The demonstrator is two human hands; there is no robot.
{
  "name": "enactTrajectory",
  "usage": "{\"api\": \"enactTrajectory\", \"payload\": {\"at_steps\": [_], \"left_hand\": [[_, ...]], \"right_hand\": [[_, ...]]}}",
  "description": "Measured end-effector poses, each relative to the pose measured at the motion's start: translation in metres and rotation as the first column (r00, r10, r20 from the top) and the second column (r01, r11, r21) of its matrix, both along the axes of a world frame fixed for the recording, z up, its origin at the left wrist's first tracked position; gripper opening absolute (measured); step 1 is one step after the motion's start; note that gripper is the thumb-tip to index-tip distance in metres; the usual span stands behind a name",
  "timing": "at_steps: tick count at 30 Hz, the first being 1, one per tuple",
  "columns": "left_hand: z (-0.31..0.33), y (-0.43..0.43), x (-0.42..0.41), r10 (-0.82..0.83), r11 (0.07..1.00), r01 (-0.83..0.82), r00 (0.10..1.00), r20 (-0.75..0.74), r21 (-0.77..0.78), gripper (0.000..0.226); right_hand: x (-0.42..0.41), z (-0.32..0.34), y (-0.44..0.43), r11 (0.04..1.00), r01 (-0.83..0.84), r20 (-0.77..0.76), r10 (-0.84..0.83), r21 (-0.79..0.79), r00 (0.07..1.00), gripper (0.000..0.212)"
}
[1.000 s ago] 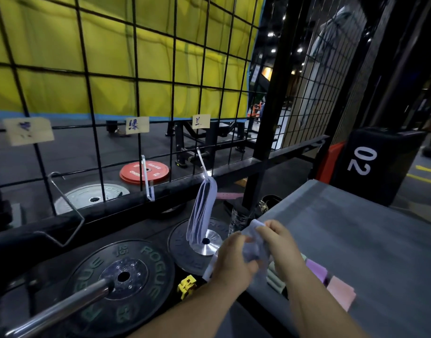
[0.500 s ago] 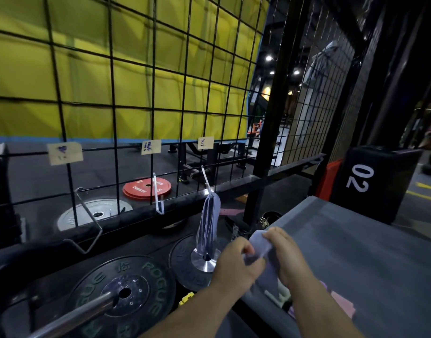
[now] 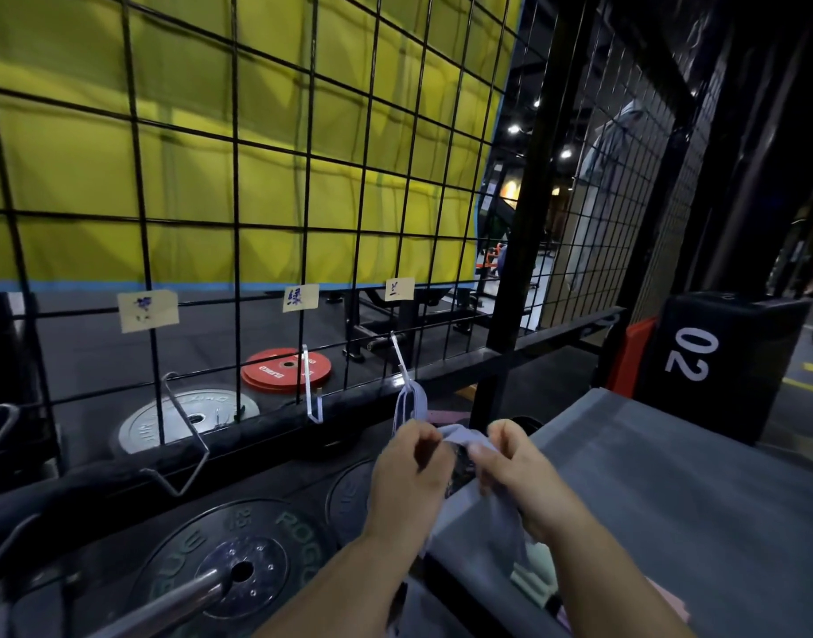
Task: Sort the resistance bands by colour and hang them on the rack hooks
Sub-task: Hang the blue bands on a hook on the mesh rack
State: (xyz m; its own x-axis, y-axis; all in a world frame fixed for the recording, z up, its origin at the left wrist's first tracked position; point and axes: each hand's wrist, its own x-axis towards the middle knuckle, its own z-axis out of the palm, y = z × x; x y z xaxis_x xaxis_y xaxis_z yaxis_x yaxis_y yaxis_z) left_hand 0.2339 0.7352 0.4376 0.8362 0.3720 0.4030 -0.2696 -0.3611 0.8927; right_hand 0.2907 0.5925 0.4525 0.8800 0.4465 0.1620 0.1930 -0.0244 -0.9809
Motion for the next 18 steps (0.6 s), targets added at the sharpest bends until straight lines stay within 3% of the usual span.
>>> {"api": "enactTrajectory", "payload": {"at_steps": [3, 7, 14, 18], "left_hand": [[0.010, 0.011, -0.004, 0.034, 0.996, -0.030, 0.998, 0.058, -0.078, 0.014], [0.018, 0.025, -0.005, 0.074, 0.988, -0.065, 0.996, 0.057, -0.137, 0.015], [0.024, 0.036, -0.001, 0.142, 0.985, -0.129, 0.984, 0.111, -0.117, 0.014], [0.024, 0.035, 0.009, 0.230, 0.965, -0.207, 0.964, 0.137, -0.164, 0.012]], "right_hand": [[0.000, 0.009, 0.004, 0.995, -0.096, -0.008, 0.097, 0.039, 0.995, 0.025], [0.000, 0.026, 0.015, 0.977, -0.178, 0.012, 0.178, 0.116, 0.984, 0.025], [0.008, 0.053, 0.036, 0.991, -0.073, 0.055, 0.067, 0.116, 0.996, 0.013], [0.016, 0.059, 0.051, 1.000, 0.027, 0.211, -0.029, 0.011, 0.977, 0.018]]}}
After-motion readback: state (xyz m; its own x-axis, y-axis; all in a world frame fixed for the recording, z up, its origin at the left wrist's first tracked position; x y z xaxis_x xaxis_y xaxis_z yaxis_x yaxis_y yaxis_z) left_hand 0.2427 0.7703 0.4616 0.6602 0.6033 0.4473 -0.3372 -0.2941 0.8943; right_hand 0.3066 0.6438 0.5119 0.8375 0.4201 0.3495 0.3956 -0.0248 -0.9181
